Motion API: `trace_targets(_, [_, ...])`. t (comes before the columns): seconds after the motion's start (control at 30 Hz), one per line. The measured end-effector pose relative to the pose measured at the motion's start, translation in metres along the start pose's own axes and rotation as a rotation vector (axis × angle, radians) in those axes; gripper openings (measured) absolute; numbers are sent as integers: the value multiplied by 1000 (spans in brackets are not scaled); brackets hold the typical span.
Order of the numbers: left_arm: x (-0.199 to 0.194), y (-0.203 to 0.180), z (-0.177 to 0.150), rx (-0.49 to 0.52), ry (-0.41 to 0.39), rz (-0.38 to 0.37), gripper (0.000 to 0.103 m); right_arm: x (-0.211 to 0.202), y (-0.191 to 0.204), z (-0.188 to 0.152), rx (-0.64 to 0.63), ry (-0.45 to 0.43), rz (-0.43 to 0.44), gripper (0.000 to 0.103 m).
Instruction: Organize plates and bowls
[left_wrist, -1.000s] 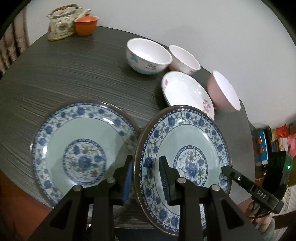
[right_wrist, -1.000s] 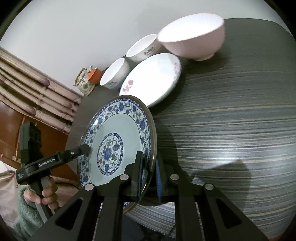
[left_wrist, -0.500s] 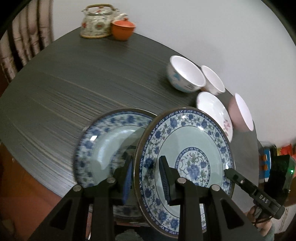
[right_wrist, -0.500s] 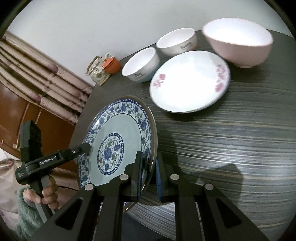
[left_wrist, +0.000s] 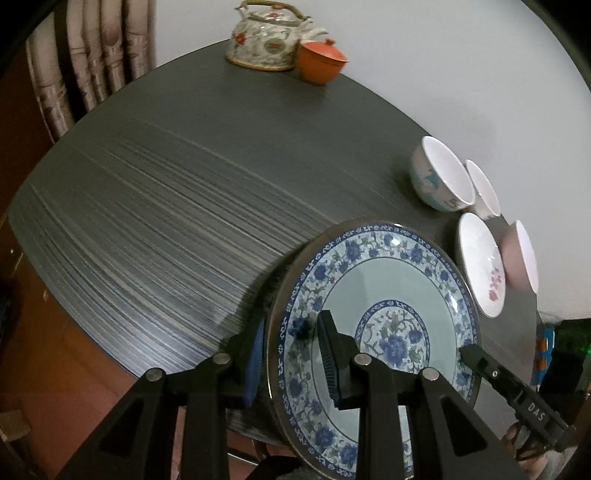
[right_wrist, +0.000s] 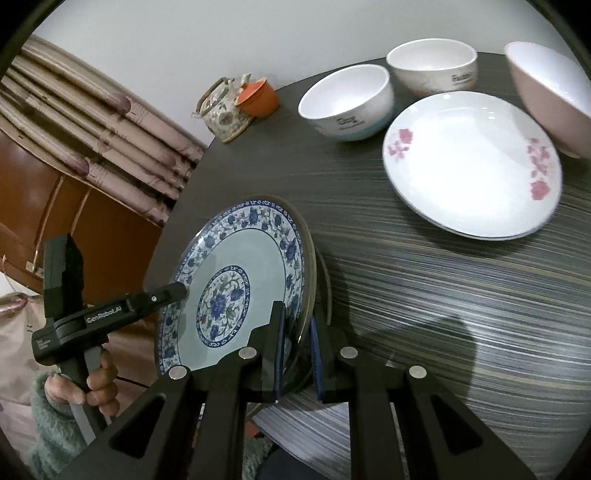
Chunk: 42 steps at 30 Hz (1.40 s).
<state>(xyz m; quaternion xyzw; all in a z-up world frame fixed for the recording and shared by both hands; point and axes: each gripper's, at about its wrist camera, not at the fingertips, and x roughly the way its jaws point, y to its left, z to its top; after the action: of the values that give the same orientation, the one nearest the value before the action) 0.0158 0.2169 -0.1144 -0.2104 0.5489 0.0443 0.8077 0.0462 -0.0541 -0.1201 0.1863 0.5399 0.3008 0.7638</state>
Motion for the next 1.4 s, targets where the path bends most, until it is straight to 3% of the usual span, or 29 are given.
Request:
trace_targets(0.47, [21, 18, 0, -25, 4, 17, 28, 28, 8, -2, -6, 43, -30, 14])
trace_targets(0.73, [31, 16, -2, -23, 11, 31, 28, 38, 20, -4, -63, 55, -100, 17])
trace_targets(0.9, [33, 10, -4, -7, -2, 55, 29, 43, 32, -8, -140, 52, -190, 22])
trace_targets(1.4, [42, 1, -6, 8, -9, 81, 36, 48, 52, -16, -224, 48, -290, 41])
